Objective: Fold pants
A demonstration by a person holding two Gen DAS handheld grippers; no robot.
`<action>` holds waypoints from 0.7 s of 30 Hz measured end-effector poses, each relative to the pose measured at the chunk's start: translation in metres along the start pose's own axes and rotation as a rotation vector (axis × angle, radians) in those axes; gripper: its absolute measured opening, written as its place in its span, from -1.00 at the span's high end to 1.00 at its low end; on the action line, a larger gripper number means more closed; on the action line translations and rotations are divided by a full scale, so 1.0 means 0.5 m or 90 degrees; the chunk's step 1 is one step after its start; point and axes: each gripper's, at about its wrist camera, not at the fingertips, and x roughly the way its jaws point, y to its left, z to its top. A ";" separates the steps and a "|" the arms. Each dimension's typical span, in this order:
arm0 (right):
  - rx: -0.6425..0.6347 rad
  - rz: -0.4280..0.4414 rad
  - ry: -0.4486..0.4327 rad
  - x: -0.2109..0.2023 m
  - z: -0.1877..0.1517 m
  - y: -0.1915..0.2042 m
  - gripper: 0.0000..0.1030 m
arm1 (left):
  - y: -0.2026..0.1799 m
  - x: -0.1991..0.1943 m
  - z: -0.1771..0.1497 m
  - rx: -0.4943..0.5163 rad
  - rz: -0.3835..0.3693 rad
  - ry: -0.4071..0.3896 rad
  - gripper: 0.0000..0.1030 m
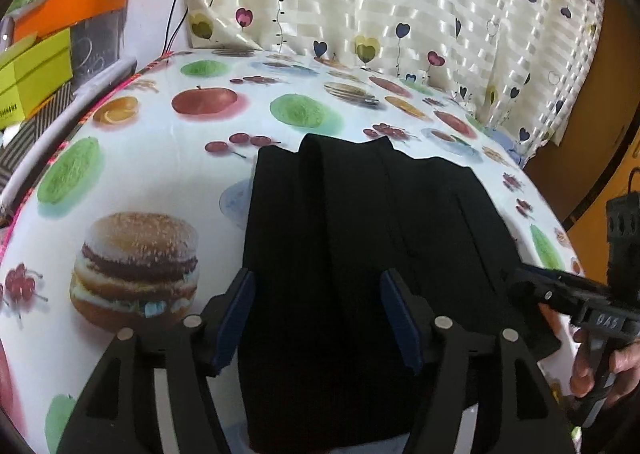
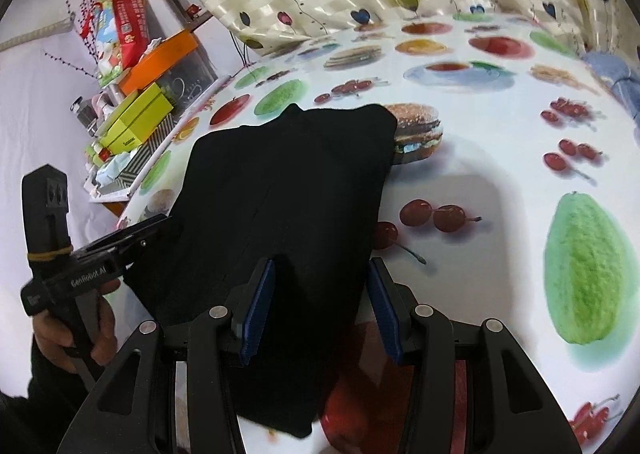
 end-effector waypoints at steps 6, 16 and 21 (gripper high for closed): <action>-0.007 0.005 0.004 0.023 0.019 0.016 0.33 | -0.002 0.005 0.009 0.009 0.005 -0.006 0.00; -0.034 0.021 -0.029 0.040 0.078 0.057 0.67 | 0.052 -0.012 0.045 -0.013 0.033 -0.028 0.87; -0.032 0.035 -0.031 0.078 0.119 0.076 0.68 | 0.076 -0.020 0.078 -0.007 0.044 -0.053 0.87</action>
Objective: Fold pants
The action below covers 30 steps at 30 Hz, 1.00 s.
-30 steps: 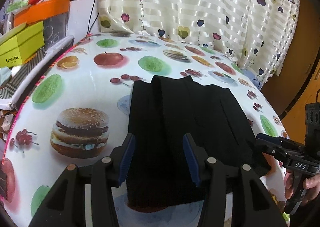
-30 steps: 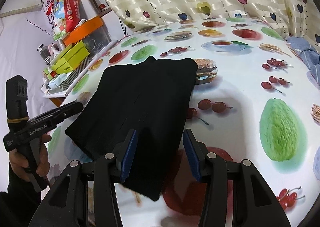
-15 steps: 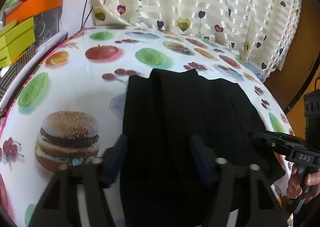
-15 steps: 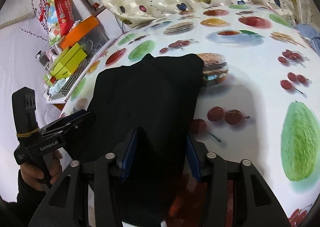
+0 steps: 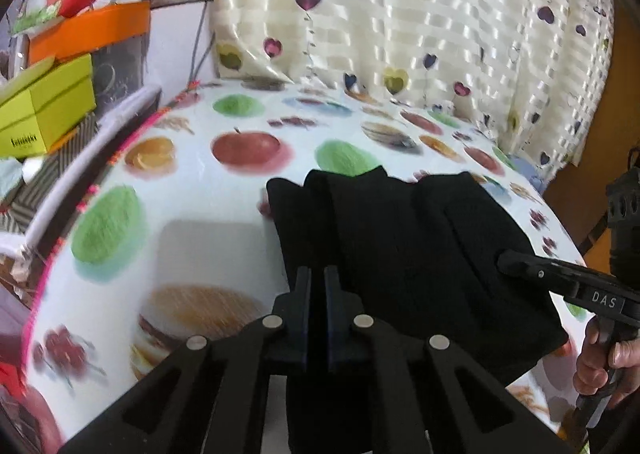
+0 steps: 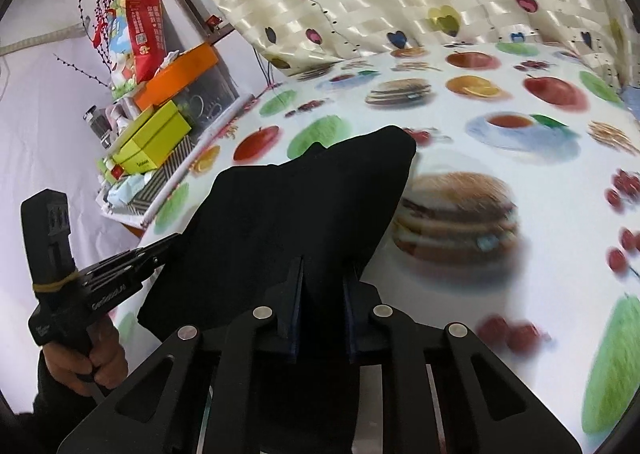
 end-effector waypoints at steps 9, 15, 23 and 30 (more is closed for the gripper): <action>-0.015 0.010 -0.002 0.097 0.066 0.052 0.68 | 0.092 0.056 0.077 -0.012 0.045 -0.009 0.87; -0.017 -0.017 0.026 0.152 0.088 0.034 0.57 | 0.134 0.100 0.079 -0.029 0.065 0.011 0.86; -0.050 -0.064 0.034 0.120 0.080 0.034 0.31 | 0.146 0.081 0.070 -0.051 0.069 0.021 0.75; -0.133 -0.083 0.021 0.038 0.010 0.091 0.28 | 0.105 -0.009 0.023 -0.041 0.084 -0.007 0.74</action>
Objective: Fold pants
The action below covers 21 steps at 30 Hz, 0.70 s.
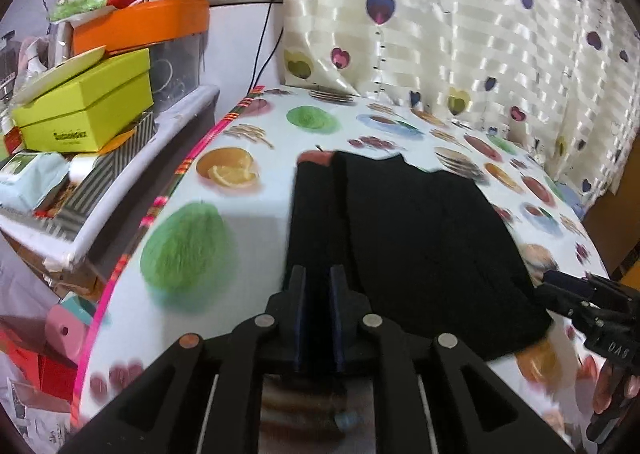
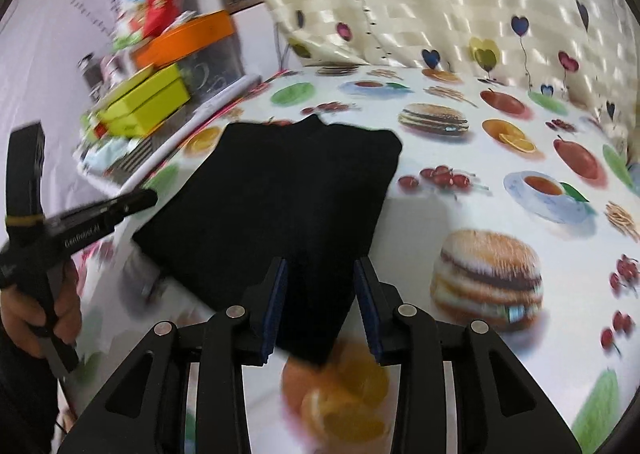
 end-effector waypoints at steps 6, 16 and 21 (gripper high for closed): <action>-0.054 -0.020 0.016 -0.039 -0.074 0.053 0.16 | -0.049 -0.041 -0.080 0.017 0.002 0.026 0.74; -0.080 -0.048 0.053 -0.032 -0.147 0.062 0.16 | -0.088 -0.041 -0.151 0.030 0.018 0.066 0.74; -0.097 -0.059 0.050 -0.031 -0.151 0.068 0.13 | -0.099 -0.041 -0.160 0.041 0.029 0.060 0.63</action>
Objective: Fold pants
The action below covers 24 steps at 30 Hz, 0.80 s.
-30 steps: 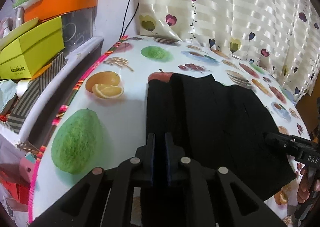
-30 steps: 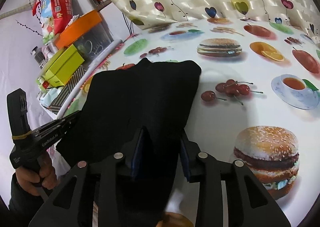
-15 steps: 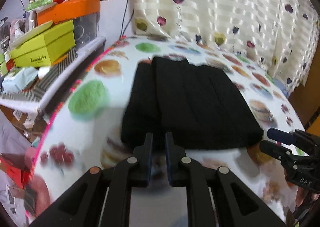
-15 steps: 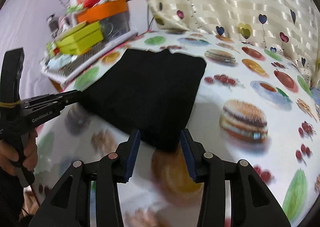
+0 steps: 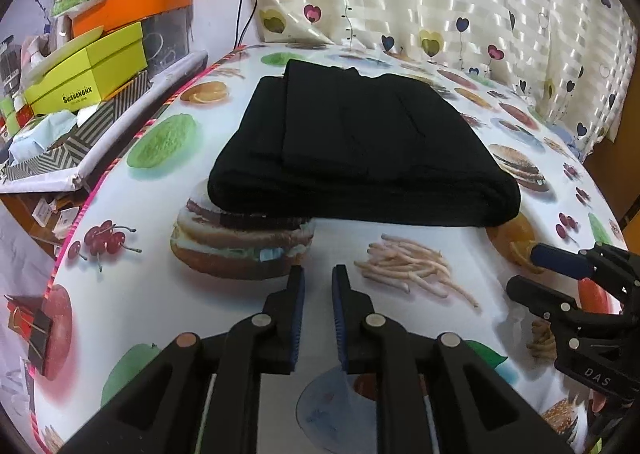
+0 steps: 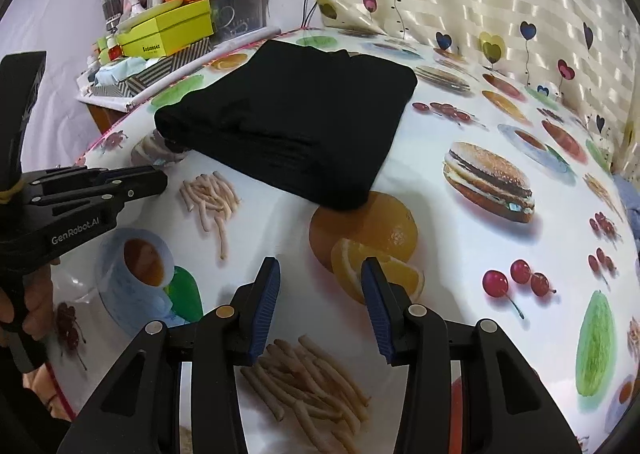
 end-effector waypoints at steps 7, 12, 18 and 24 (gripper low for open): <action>-0.001 0.002 0.001 0.001 0.001 0.000 0.06 | -0.022 -0.002 -0.008 0.025 0.009 -0.006 0.26; -0.001 0.001 0.002 0.002 0.001 -0.002 0.02 | -0.018 -0.003 -0.008 0.021 0.005 -0.007 0.25; -0.003 0.002 0.002 0.004 0.000 -0.004 -0.02 | -0.020 -0.004 -0.009 0.029 0.003 -0.005 0.10; -0.002 0.001 0.002 0.004 0.001 -0.002 -0.05 | -0.022 -0.004 -0.010 0.028 0.006 -0.004 0.00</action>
